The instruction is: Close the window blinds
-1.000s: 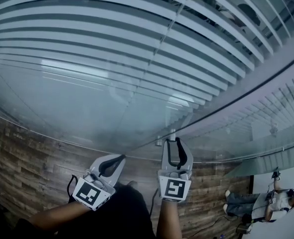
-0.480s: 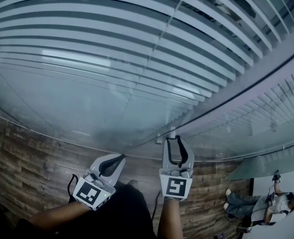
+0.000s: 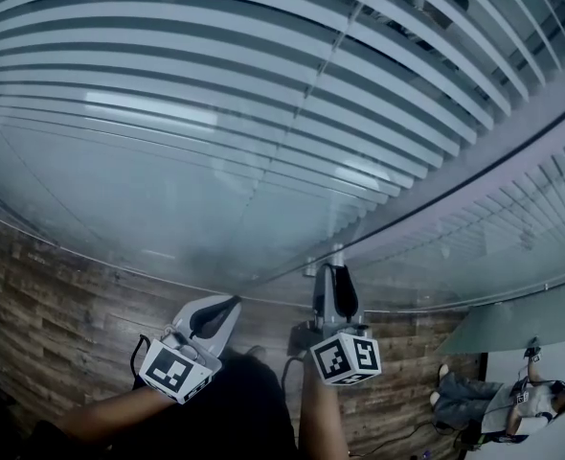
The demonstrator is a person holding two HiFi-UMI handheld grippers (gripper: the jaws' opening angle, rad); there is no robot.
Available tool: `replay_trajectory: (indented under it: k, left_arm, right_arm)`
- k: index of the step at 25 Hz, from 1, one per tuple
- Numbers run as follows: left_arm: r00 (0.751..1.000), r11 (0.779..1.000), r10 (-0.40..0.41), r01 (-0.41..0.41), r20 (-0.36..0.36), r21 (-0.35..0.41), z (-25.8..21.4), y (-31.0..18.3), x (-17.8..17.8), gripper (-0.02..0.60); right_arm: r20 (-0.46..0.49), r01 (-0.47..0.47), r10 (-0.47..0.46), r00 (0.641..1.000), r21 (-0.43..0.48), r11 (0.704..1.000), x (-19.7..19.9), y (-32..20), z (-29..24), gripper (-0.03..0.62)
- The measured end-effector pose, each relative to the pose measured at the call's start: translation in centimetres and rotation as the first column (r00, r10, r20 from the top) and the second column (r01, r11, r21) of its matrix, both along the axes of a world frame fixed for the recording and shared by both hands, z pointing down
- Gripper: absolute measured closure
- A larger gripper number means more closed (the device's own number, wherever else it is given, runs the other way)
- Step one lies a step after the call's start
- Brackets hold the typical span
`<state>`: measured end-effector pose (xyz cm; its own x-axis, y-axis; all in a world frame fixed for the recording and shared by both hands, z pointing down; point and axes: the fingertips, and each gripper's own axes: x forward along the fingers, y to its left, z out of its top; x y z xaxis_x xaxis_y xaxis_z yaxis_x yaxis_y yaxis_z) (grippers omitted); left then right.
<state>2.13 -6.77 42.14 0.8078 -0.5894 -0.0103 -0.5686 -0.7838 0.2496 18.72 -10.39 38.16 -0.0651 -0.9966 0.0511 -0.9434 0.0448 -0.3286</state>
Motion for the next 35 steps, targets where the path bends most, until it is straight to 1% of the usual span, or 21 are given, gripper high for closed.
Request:
replay_trajectory:
  k: [4,6,7,9,11,13,15,16,19,23,24,25,26,27,28,29,30,31,32,33,35]
  left_arm:
    - [1.000,1.000,0.005,-0.005,-0.009,-0.013,0.2,0.0,0.0,0.581]
    - [1.000,1.000,0.005,-0.005,-0.012,-0.019,0.2,0.0,-0.1,0.581]
    - [1.000,1.000,0.007,-0.008,-0.011,-0.019,0.1,0.0,0.0,0.581]
    - [1.000,1.000,0.015,-0.015,-0.008,-0.018,0.1,0.0,0.1,0.581]
    - [1.000,1.000,0.020,-0.020,-0.005,-0.017,0.0,0.1,0.2,0.581]
    - [1.000,1.000,0.024,-0.024,-0.004,-0.018,0.1,0.2,0.3,0.581]
    - [1.000,0.999,0.027,-0.027,-0.004,-0.020,0.1,0.1,0.3,0.581]
    - [1.000,0.999,0.028,-0.028,-0.004,-0.023,0.2,0.1,0.4,0.581]
    - [0.999,0.999,0.034,-0.034,-0.004,-0.024,0.2,0.2,0.5,0.581]
    - [0.999,0.999,0.042,-0.042,-0.006,-0.021,0.1,0.4,0.7,0.581]
    - [0.999,0.999,0.041,-0.042,-0.006,-0.022,0.1,0.4,0.6,0.581]
    - [0.999,0.999,0.040,-0.040,-0.006,-0.023,0.2,0.4,0.5,0.581]
    - [0.999,0.999,0.038,-0.039,-0.006,-0.024,0.2,0.4,0.5,0.581]
    - [0.999,0.999,0.038,-0.038,-0.007,-0.024,0.2,0.4,0.5,0.581]
    - [0.999,0.999,0.037,-0.038,-0.008,-0.022,0.1,0.4,0.6,0.581]
    - [0.999,0.999,0.037,-0.037,-0.009,-0.019,0.0,0.4,0.6,0.581]
    - [0.999,0.999,0.036,-0.037,-0.010,-0.016,-0.1,0.3,0.6,0.581]
    - [0.999,0.999,0.035,-0.035,-0.011,-0.014,-0.1,0.2,0.6,0.581]
    - [0.999,0.999,0.033,-0.033,-0.013,-0.013,-0.1,0.1,0.5,0.581]
    - [0.999,0.999,0.032,-0.032,-0.013,-0.013,-0.1,0.0,0.5,0.581]
    - [0.999,0.999,0.032,-0.032,-0.012,-0.015,-0.1,-0.1,0.5,0.581]
  right_arm:
    - [0.004,-0.002,0.002,1.000,-0.002,1.000,0.3,0.0,0.2,0.462]
    - [-0.025,0.004,-0.004,1.000,-0.009,1.000,0.2,0.0,0.2,0.464]
    - [-0.053,0.005,-0.006,0.999,-0.015,1.000,0.1,0.0,0.2,0.464]
    - [-0.145,0.001,-0.005,0.989,-0.029,1.000,0.0,0.0,0.2,0.467]
    - [-0.269,-0.004,-0.009,0.963,-0.047,0.999,-0.1,0.0,0.2,0.467]
    - [-0.407,-0.004,-0.028,0.913,-0.076,0.997,-0.2,0.0,0.3,0.467]
    - [-0.532,0.005,-0.065,0.844,-0.112,0.994,-0.5,-0.1,0.3,0.467]
    - [-0.575,0.012,-0.083,0.814,-0.126,0.992,-0.6,-0.2,0.2,0.465]
    - [-0.673,0.016,-0.104,0.732,-0.136,0.991,-1.0,-0.3,0.0,0.467]
    - [-0.801,-0.001,-0.141,0.581,-0.174,0.985,-1.2,-0.2,0.2,0.465]
    - [-0.817,0.002,-0.153,0.557,-0.183,0.983,-1.2,-0.3,0.2,0.464]
    - [-0.817,0.007,-0.160,0.555,-0.188,0.982,-1.3,-0.3,0.3,0.462]
    - [-0.797,0.016,-0.159,0.582,-0.185,0.983,-1.3,-0.3,0.3,0.461]
    - [-0.754,0.028,-0.152,0.639,-0.174,0.984,-1.2,-0.2,0.2,0.459]
    - [-0.685,0.040,-0.137,0.716,-0.155,0.987,-1.1,-0.1,0.1,0.451]
    - [-0.593,0.048,-0.117,0.797,-0.130,0.990,-0.9,0.1,-0.1,0.426]
    - [-0.492,0.047,-0.092,0.866,-0.102,0.994,-0.6,0.2,-0.3,0.411]
    - [-0.398,0.038,-0.065,0.915,-0.076,0.996,-0.3,0.3,-0.5,0.408]
    - [-0.324,0.024,-0.040,0.945,-0.054,0.998,-0.1,0.4,-0.6,0.410]
    - [-0.271,0.007,-0.017,0.962,-0.038,0.999,0.0,0.3,-0.6,0.413]
    - [-0.209,-0.019,0.013,0.978,-0.023,1.000,0.1,0.0,-0.6,0.427]
